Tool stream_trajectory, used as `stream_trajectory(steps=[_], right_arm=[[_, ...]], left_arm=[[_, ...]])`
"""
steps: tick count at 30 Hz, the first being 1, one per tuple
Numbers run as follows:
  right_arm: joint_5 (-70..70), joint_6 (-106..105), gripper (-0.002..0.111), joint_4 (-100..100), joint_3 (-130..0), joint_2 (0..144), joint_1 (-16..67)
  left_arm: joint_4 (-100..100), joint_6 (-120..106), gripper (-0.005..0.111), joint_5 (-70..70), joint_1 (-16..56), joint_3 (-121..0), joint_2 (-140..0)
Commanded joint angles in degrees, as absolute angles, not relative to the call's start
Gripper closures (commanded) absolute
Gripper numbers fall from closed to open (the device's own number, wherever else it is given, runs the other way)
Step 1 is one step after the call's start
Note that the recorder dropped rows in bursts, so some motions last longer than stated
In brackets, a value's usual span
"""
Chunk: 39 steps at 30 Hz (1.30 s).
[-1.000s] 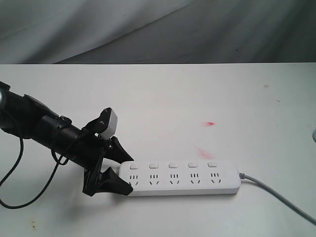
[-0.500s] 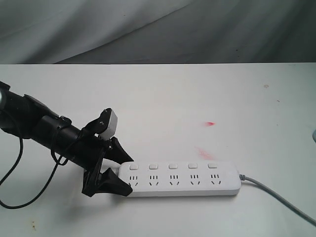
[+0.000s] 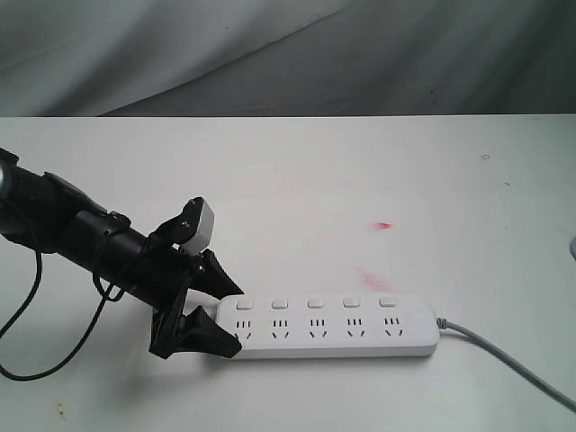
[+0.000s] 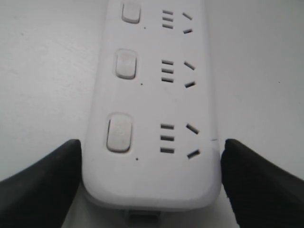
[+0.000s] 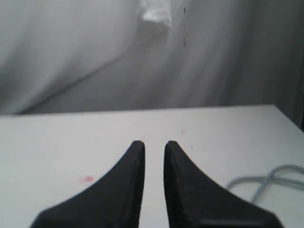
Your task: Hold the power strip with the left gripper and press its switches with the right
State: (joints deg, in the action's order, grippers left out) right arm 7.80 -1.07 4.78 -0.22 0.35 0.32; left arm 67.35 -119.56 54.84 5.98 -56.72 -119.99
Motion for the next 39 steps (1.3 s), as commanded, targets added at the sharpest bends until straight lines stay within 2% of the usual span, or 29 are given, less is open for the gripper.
stream_trajectory(steps=[1,7,11,17,22,24,28,33,35,39], right_arm=[[-9.1,1.7,0.094,14.4,0.0,0.0,0.0],[-28.9,2.0,0.094,20.6,0.0,0.0,0.0],[-31.5,3.5,0.094,20.7,0.0,0.0,0.0],[-15.8,1.2,0.094,20.7,-5.1,0.0,0.0],[-4.8,1.0,0.104,19.8,-14.7,8.8,0.0],[-0.6,-0.4,0.108,17.9,-20.1,14.7,0.0],[5.3,-3.9,0.108,12.6,-31.5,26.3,0.0],[24.5,-16.9,0.108,11.4,-54.6,49.4,0.0],[29.5,-23.3,0.108,14.0,-62.0,58.5,0.0],[39.2,-54.8,0.108,35.6,-71.6,75.7,0.0]], left_arm=[[66.2,-119.8,0.046,55.7,6.3,-57.0,-120.1],[66.2,-119.8,0.046,55.7,6.3,-57.0,-120.1],[66.2,-119.8,0.046,55.7,6.3,-57.0,-120.1],[66.2,-119.8,0.046,55.7,6.3,-57.0,-120.1],[66.2,-119.8,0.046,55.7,6.3,-57.0,-120.1],[66.2,-119.8,0.046,55.7,6.3,-57.0,-120.1],[66.2,-119.8,0.046,55.7,6.3,-57.0,-120.1],[66.2,-119.8,0.046,55.7,6.3,-57.0,-120.1],[66.2,-119.8,0.046,55.7,6.3,-57.0,-120.1],[66.2,-119.8,0.046,55.7,6.3,-57.0,-120.1]])
